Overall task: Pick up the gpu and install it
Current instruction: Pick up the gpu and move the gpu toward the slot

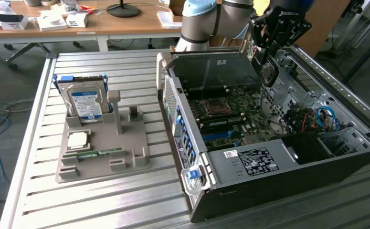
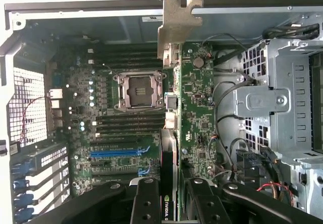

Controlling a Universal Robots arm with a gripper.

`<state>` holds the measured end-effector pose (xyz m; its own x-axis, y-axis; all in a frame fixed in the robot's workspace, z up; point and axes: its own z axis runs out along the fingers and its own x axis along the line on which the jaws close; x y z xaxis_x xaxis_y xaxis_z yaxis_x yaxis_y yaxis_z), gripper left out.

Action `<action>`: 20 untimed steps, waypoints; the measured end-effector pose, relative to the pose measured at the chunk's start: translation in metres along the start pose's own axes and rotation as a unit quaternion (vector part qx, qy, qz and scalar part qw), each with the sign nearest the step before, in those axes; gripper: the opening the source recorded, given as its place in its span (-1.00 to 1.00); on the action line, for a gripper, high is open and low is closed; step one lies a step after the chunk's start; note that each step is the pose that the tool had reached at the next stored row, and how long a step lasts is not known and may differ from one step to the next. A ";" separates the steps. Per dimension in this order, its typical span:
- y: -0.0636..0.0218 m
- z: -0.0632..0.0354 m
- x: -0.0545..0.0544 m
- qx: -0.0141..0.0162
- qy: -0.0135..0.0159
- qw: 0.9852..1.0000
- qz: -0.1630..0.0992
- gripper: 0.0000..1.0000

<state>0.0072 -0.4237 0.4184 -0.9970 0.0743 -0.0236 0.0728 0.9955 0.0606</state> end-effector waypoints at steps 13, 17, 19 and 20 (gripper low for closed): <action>0.0002 0.0117 -0.012 0.000 0.002 1.000 -0.006 -0.47; 0.0003 0.0154 -0.016 0.000 0.004 1.000 -0.010 -0.47; 0.0003 0.0162 -0.017 0.000 0.004 1.000 -0.011 -0.47; 0.0003 0.0162 -0.017 0.000 0.004 1.000 -0.011 -0.47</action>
<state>0.0247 -0.4236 0.4026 -0.9985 0.0513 -0.0165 0.0502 0.9969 0.0604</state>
